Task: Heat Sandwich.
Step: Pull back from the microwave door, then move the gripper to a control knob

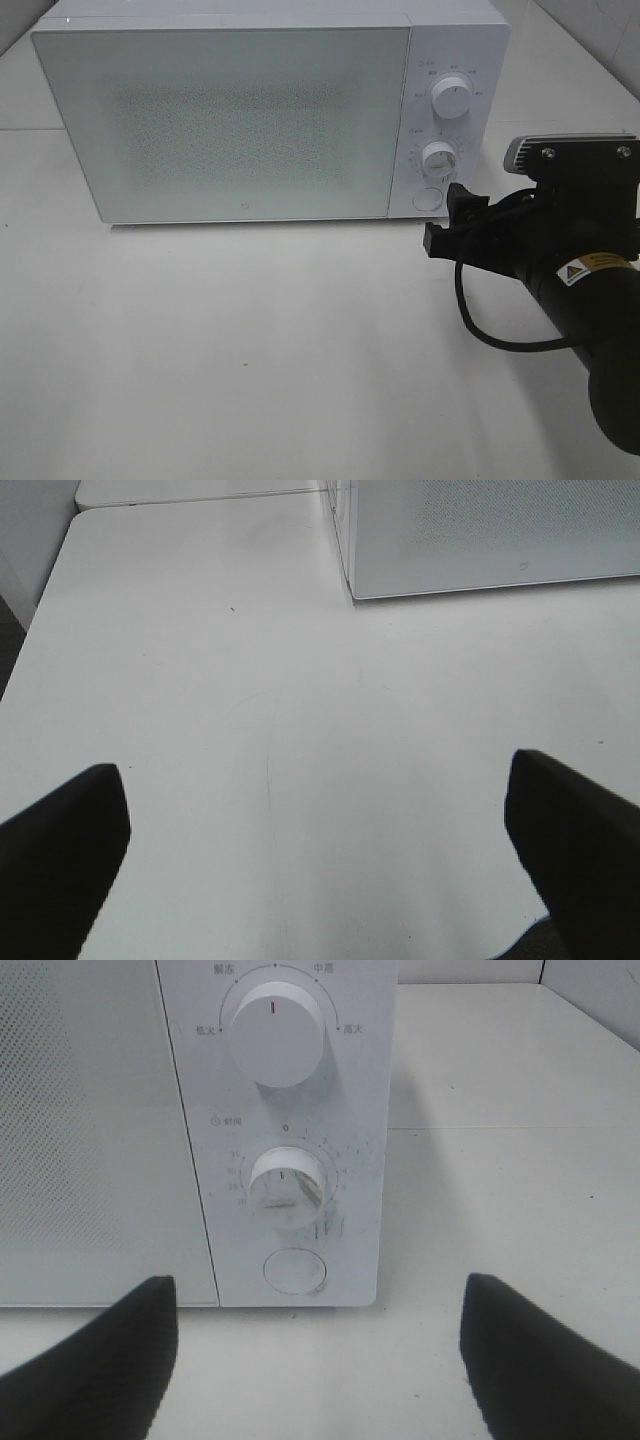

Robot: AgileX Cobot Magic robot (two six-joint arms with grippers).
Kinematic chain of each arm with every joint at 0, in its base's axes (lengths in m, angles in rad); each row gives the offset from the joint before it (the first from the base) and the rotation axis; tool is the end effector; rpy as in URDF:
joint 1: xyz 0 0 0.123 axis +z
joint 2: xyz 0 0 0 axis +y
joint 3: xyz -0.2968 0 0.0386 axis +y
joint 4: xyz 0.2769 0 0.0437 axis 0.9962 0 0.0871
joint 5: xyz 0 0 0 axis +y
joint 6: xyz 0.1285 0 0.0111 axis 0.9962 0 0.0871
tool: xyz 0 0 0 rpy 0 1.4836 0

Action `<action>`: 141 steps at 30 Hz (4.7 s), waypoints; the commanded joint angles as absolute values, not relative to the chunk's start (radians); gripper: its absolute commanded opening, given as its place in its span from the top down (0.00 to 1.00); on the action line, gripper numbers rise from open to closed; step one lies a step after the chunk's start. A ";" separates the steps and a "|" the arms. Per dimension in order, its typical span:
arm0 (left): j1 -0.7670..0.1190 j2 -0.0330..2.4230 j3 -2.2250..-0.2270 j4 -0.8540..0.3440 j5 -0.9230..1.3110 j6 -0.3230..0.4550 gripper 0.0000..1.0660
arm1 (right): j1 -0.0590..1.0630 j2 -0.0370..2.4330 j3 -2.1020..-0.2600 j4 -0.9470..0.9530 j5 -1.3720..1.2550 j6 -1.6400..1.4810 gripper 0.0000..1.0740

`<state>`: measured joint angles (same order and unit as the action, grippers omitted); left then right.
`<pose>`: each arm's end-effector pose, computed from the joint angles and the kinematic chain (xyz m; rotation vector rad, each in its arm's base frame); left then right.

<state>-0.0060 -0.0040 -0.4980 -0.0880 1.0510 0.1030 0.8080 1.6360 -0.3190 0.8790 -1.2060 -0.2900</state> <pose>0.0399 -0.0101 0.2747 0.1142 2.0265 -0.0440 0.2450 0.1221 0.1418 -0.0189 1.7081 -0.0237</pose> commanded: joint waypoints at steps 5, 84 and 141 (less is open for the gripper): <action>-0.002 -0.032 -0.494 -0.095 1.038 0.103 0.08 | 0.812 1.638 -0.329 0.880 -1.281 -0.304 0.30; -0.002 -0.032 -0.494 -0.094 1.038 0.103 0.08 | 0.631 2.043 -0.752 0.745 -1.231 -0.309 0.91; -0.002 -0.032 -0.494 -0.094 1.038 0.103 0.08 | 0.631 2.044 -0.752 0.763 -1.369 1.448 0.92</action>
